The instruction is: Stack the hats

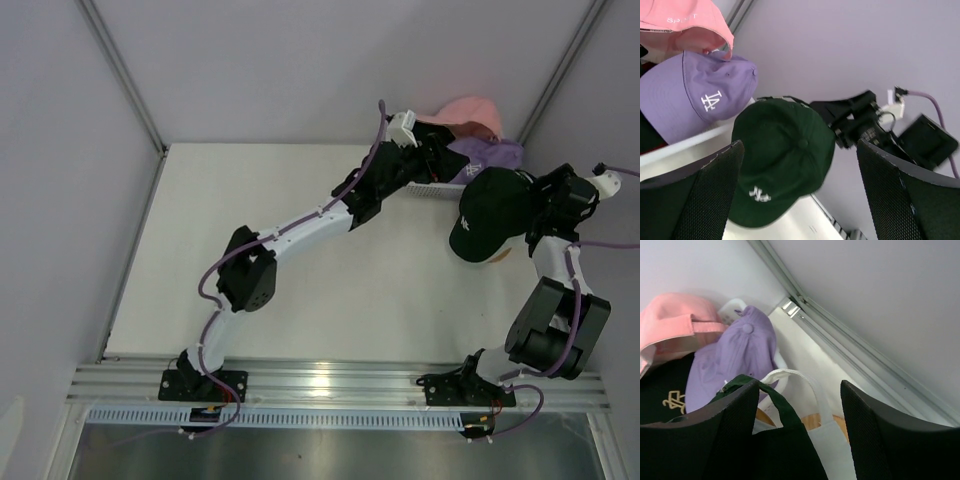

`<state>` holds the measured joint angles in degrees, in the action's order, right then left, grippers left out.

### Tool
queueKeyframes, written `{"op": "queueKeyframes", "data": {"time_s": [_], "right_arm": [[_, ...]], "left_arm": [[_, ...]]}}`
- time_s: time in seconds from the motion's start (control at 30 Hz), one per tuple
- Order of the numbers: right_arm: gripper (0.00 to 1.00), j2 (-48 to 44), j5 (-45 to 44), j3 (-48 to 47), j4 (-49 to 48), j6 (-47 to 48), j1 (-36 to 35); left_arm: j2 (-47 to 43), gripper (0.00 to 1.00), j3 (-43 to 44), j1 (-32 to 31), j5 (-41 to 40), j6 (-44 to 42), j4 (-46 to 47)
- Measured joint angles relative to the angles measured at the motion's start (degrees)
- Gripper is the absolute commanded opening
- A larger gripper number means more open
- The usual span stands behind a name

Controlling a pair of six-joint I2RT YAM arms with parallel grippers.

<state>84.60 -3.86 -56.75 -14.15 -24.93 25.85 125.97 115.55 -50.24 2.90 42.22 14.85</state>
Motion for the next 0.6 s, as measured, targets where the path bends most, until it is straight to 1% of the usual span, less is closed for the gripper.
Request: {"op": "queueKeyframes", "data": {"time_s": [0.1,0.23,0.3,0.43,0.6], "right_arm": [[0.67,-1.6,-0.9,2.9,-2.7,-1.5,-1.1],[0.67,-2.6,-4.5,5.5,-5.6,-3.1,-3.9],[0.64,-2.6,-6.1,6.1,-6.4,-4.5,-5.7],[0.62,-2.3,-8.4,6.4,-6.1,-7.4,-7.9],[0.61,-1.7,-11.1,6.4,-4.7,-10.4,-8.4]], "left_arm": [[5.0,0.96,4.8,-0.1,-0.9,-0.4,-0.1],[9.9,0.97,7.0,-0.4,-1.3,-0.4,-1.2],[11.8,0.97,7.3,-0.7,-1.5,-0.3,-1.7],[13.6,0.98,7.5,-1.6,-1.4,-0.3,-2.8],[13.5,0.98,9.0,-2.3,-1.5,-1.6,-4.1]]}}
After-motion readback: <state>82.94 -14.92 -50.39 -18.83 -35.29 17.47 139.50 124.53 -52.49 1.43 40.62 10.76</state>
